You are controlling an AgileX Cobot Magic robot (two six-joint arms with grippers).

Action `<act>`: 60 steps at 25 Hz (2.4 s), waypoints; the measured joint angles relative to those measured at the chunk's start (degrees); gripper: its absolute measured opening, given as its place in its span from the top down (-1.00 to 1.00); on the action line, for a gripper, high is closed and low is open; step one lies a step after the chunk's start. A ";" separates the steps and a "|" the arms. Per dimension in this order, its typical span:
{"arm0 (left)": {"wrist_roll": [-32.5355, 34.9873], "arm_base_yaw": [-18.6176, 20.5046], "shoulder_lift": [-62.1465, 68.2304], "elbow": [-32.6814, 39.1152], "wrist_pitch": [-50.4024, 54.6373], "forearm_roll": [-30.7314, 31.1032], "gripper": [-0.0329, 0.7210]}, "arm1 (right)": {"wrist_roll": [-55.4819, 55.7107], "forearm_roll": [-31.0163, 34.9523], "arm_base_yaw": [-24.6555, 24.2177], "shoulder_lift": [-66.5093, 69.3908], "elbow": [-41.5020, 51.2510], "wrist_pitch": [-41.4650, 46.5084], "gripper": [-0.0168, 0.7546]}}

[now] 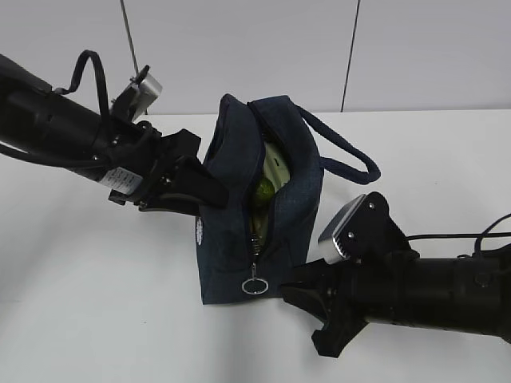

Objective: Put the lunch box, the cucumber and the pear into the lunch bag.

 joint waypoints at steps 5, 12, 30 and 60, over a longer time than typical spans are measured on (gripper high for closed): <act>0.00 0.00 0.00 0.00 0.00 0.00 0.28 | 0.65 -2.31 0.00 0.00 -0.18 -0.81 0.39; 0.00 0.00 0.00 0.00 0.00 0.00 0.28 | 0.77 -3.62 0.00 3.52 -3.07 -0.94 0.39; 0.00 0.00 0.00 0.00 0.00 -0.23 0.28 | 4.08 -11.06 0.00 7.67 -7.35 0.15 0.39; 0.24 0.00 0.00 0.00 -0.17 -0.33 0.28 | 14.16 -22.95 0.00 7.78 -11.30 -1.57 0.39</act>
